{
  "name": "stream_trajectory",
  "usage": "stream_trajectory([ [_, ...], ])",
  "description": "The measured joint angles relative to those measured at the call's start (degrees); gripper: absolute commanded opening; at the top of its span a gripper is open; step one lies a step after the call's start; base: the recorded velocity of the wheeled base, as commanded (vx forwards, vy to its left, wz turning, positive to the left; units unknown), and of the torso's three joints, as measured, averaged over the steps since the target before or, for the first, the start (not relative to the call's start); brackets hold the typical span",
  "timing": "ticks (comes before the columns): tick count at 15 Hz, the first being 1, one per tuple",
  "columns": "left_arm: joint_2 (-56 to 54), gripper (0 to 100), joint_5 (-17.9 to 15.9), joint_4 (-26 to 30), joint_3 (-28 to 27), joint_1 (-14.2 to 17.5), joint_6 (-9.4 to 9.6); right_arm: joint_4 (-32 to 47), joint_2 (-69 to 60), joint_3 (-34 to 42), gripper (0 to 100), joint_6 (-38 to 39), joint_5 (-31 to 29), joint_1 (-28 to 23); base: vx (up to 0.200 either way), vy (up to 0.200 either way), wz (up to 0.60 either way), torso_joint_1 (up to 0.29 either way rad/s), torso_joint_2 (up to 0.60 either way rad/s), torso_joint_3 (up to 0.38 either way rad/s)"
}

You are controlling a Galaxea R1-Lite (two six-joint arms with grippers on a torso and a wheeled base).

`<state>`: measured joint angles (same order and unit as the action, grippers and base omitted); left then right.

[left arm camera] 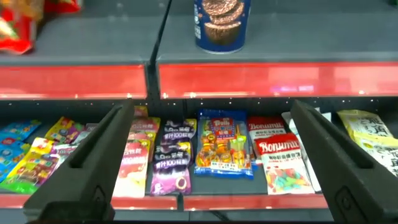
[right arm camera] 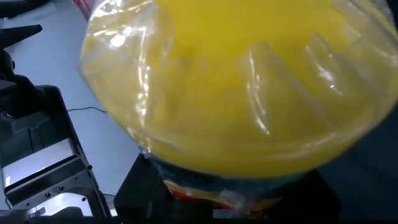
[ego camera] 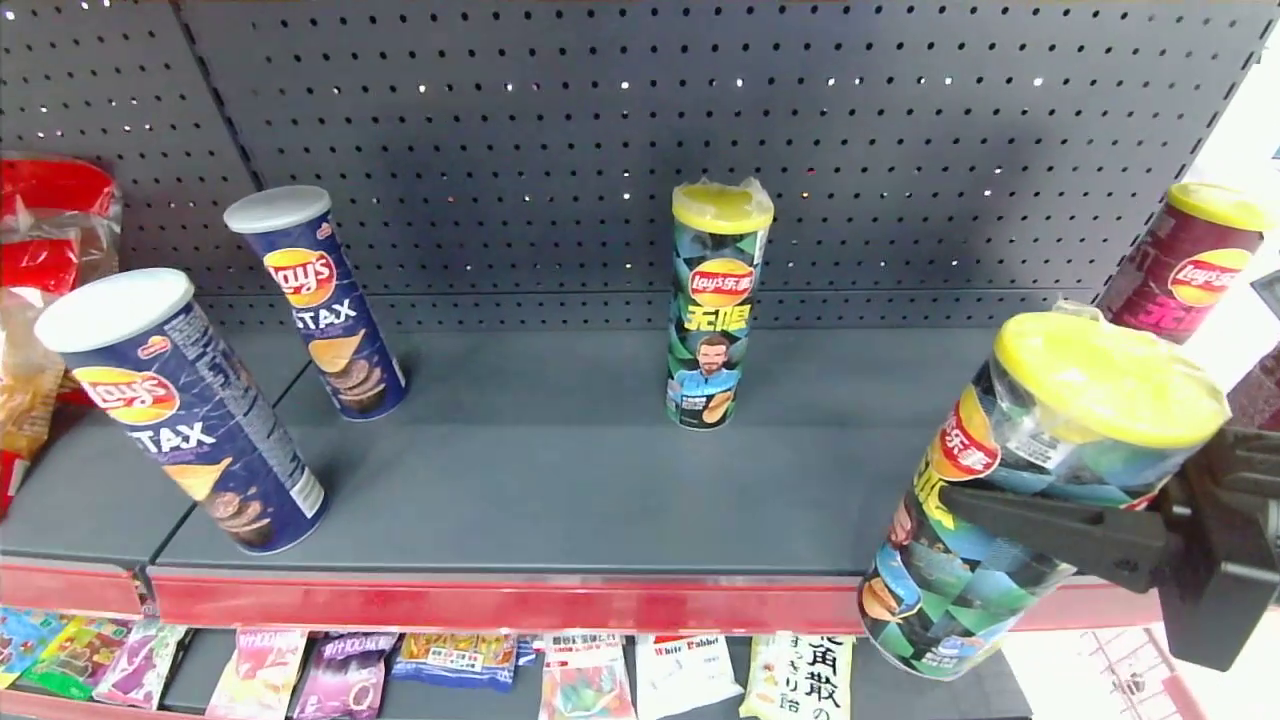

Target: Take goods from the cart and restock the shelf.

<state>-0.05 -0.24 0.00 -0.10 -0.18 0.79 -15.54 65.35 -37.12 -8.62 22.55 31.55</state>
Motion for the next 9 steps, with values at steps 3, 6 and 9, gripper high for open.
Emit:
stream_trajectory([
  [3, 0.00, 100, 0.00, 0.00, 0.00, 0.00, -0.01, 0.00, 0.09, -0.45, 0, 0.02, 0.02, 0.00, 0.000, 0.000, 0.00, 0.000, 0.00, 0.000],
  [6, 0.00, 100, 0.00, 0.05, 0.00, 0.00, -0.22, 0.02, -0.11, -0.45, 0, 0.02, -0.06, -0.02, 0.000, 0.000, 0.00, 0.000, 0.00, 0.000],
  [9, 0.00, 100, -0.02, 0.07, 0.00, 0.00, -0.28, 0.02, -0.85, -0.55, 0, 0.02, -0.11, 0.00, 0.000, 0.000, 0.00, 0.000, 0.00, 0.000],
])
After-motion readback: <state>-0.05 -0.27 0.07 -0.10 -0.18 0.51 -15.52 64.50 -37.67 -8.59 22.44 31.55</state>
